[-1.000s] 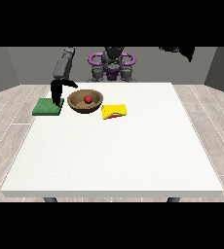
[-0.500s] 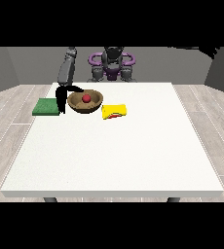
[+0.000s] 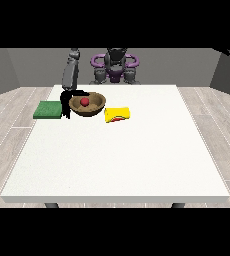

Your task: Pick the cup and pour the ball into the bowl, then pick the bowl and place it on the pad

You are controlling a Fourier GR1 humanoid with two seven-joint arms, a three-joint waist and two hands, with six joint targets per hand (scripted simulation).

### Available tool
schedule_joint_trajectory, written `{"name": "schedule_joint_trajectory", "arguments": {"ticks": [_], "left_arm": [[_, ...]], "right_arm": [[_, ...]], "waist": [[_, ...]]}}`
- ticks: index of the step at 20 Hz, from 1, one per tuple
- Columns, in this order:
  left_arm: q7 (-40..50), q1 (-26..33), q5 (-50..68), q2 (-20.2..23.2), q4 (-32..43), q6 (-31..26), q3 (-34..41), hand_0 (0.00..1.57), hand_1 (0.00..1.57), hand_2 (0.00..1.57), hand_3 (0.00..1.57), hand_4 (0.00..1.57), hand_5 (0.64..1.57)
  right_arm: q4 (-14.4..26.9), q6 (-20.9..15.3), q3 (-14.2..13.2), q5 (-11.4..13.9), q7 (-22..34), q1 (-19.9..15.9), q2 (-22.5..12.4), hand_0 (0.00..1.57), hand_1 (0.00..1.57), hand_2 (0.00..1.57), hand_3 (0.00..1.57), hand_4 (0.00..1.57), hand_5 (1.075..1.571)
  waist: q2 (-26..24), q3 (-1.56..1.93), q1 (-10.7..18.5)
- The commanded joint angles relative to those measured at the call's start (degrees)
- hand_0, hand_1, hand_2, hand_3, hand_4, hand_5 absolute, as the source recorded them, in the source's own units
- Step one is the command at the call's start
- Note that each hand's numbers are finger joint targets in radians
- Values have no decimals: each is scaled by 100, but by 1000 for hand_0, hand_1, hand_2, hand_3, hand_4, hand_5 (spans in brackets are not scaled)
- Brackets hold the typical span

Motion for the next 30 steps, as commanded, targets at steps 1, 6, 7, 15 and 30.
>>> {"name": "schedule_joint_trajectory", "arguments": {"ticks": [1,6,7,15,30], "left_arm": [[-9,-140,155,401,348,-210,278,0,0,0,0,250,1506],[-37,-40,186,183,-65,-133,169,0,0,0,0,359,1536],[61,-188,241,161,-197,-64,125,0,0,0,0,407,1547],[132,-15,418,533,422,-444,386,0,0,0,0,693,1570],[-662,661,266,940,1391,-945,785,0,0,0,0,709,1566]], "right_arm": [[238,-364,118,-31,280,-262,491,0,0,0,0,318,1534],[543,-933,26,319,136,319,221,1571,1571,1571,1571,1083,1445],[640,-1045,-48,308,205,150,114,1571,1571,1571,1571,1094,1459],[12,-1189,12,265,1105,231,-471,1571,1571,1571,1571,1063,1501],[-327,-877,146,414,2970,-677,-2112,1571,1571,1571,1571,978,1570]], "waist": [[186,80,-18],[353,82,228],[481,88,339],[115,67,173],[-227,80,-495]]}}
